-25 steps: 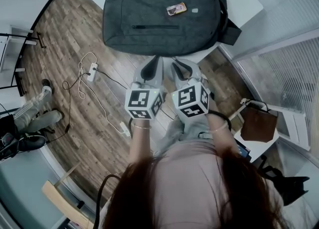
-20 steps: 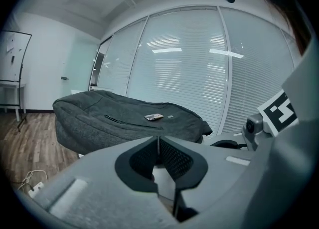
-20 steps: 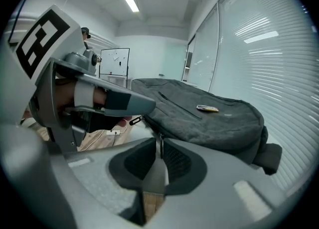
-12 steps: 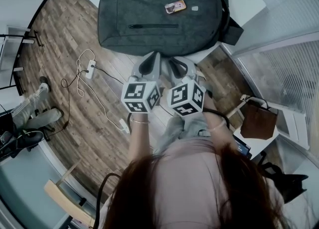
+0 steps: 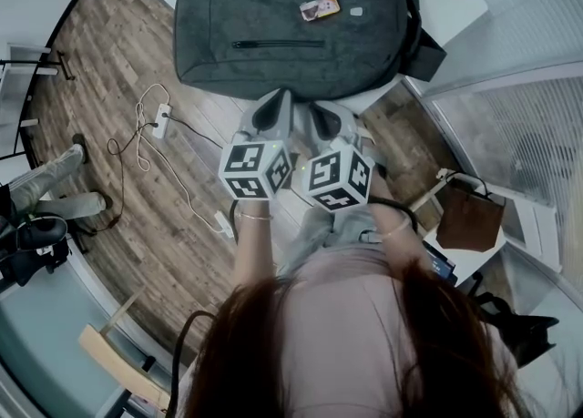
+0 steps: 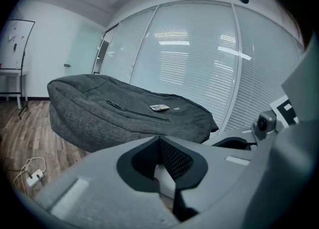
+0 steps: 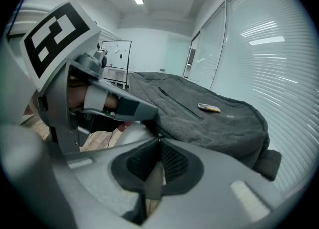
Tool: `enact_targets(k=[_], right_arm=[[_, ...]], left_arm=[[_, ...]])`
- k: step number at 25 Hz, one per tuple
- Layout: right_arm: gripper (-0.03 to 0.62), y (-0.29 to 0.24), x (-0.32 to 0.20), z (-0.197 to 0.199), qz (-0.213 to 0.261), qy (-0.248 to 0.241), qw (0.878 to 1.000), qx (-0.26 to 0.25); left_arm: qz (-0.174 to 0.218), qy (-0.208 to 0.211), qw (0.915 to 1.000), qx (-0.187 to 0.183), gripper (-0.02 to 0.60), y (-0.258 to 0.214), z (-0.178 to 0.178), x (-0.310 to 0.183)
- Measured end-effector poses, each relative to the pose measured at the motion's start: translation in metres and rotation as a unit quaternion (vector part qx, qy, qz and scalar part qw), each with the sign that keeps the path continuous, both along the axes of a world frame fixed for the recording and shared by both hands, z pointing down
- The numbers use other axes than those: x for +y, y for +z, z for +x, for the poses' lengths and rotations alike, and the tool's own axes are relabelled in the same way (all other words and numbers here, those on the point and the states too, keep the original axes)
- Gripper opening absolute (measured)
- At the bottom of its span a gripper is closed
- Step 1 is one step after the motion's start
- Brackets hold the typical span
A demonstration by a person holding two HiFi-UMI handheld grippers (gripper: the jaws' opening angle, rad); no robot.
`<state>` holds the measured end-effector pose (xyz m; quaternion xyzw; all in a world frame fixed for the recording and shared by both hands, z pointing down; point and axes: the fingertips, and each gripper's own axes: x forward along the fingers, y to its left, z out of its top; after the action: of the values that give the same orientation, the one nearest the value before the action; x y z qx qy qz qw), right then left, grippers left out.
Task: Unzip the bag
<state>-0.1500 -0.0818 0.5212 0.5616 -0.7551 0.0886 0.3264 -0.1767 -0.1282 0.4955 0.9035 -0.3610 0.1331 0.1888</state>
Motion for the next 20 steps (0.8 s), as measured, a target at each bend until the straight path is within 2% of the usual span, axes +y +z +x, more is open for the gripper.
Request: enact_targets(k=[3, 9, 20], right_arm=[[0.011, -0.0003, -0.0003, 0.0010, 0.002, 0.002, 1.000, -0.011], [0.011, 0.0008, 0.0016, 0.0028, 0.014, 0.013, 1.000, 0.005], [0.011, 0.0004, 0.0006, 0.0050, -0.004, 0.017, 1.000, -0.020]], left_arm=[[0.007, -0.006, 0.9999, -0.007, 0.009, 0.0021, 0.0000, -0.0007], [0.006, 0.002, 0.9999, -0.011, 0.008, 0.0046, 0.0017, 0.0004], [0.017, 0.017, 0.9991, -0.034, 0.008, 0.0067, 0.0019, 0.0011]])
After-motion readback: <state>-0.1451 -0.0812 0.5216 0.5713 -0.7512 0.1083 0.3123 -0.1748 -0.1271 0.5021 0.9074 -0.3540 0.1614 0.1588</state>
